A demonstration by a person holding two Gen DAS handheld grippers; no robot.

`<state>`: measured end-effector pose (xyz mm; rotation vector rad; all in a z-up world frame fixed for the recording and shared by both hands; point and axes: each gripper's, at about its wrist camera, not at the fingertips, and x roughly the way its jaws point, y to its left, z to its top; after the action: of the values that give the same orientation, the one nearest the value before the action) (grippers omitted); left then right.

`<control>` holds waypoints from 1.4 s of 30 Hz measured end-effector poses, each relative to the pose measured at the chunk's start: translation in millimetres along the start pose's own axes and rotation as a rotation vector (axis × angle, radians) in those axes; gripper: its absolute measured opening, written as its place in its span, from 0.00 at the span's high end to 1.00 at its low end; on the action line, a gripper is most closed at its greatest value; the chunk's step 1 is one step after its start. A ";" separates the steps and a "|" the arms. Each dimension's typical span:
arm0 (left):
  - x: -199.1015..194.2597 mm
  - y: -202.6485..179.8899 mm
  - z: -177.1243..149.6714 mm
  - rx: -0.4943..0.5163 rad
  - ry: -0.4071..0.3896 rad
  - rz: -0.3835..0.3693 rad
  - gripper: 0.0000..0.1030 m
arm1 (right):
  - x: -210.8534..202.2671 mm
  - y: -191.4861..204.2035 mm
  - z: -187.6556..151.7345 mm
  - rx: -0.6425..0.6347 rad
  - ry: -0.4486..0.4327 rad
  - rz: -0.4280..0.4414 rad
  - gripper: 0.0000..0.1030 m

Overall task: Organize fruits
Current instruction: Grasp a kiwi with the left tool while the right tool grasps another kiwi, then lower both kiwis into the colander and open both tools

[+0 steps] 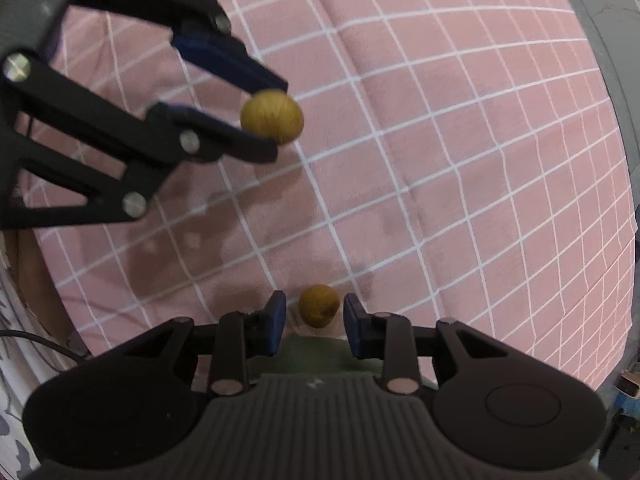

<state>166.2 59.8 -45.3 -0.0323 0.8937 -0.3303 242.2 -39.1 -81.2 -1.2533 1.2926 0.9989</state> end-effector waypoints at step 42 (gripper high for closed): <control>-79.3 -98.0 13.5 0.002 -0.134 -0.022 0.73 | -124.0 88.4 -177.1 0.696 -0.740 -0.100 0.84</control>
<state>104.2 -11.1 39.6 -0.0615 0.7611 -0.3453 124.0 -187.4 55.2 -0.3429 0.8486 0.7279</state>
